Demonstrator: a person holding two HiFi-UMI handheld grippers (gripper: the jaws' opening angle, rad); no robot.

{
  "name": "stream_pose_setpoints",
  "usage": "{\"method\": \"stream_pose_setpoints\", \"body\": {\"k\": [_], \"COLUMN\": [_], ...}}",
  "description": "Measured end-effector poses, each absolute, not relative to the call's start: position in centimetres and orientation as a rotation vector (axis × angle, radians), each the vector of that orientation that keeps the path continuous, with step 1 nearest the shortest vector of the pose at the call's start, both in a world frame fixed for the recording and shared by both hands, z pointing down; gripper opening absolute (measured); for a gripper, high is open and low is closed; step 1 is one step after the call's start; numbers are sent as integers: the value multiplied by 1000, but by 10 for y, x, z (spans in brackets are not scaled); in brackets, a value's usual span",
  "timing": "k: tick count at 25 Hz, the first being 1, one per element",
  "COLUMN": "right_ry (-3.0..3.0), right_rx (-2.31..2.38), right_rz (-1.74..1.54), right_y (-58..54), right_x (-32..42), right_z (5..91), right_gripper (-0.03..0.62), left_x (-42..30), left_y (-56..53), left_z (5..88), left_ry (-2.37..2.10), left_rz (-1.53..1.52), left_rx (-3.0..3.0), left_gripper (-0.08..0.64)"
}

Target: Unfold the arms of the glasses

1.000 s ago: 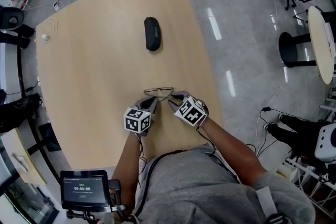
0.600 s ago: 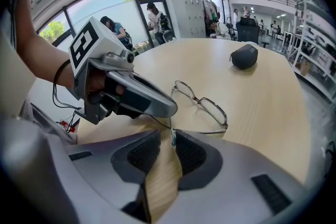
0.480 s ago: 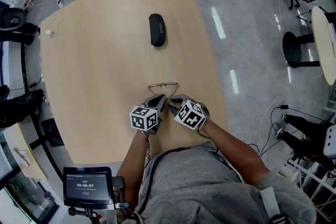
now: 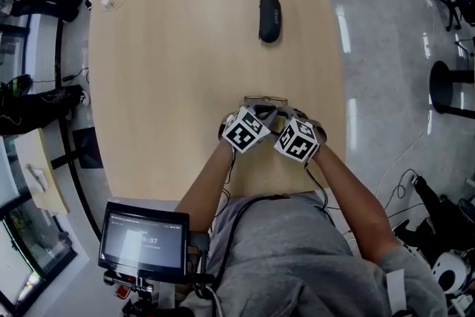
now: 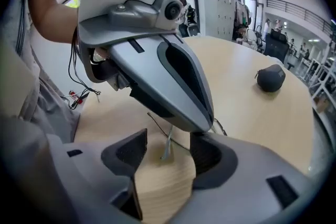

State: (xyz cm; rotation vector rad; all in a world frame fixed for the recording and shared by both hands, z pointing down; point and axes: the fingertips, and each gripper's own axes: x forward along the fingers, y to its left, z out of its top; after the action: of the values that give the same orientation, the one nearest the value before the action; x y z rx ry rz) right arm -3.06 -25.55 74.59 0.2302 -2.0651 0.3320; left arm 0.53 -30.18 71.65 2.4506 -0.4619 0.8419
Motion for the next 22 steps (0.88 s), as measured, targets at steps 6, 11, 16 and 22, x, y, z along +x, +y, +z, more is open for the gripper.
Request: {"method": "stream_pose_setpoints", "body": {"k": [6, 11, 16, 22], "right_ry": [-2013, -1940, -1893, -1843], "right_rx": [135, 54, 0, -61], "right_rz": [310, 303, 264, 136], "right_y": [-242, -231, -227, -227], "right_x": [-34, -29, -18, -13], "right_z": [765, 769, 773, 781], "right_gripper": [238, 238, 238, 236], "left_x": [-6, -19, -27, -40], "left_y": [-295, -284, -281, -273], "left_z": [741, 762, 769, 775], "left_ry": [-469, -451, -445, -449], "left_rz": [797, 909, 965, 994], "left_rx": [2285, 2228, 2220, 2210], "left_gripper": [6, 6, 6, 6]}}
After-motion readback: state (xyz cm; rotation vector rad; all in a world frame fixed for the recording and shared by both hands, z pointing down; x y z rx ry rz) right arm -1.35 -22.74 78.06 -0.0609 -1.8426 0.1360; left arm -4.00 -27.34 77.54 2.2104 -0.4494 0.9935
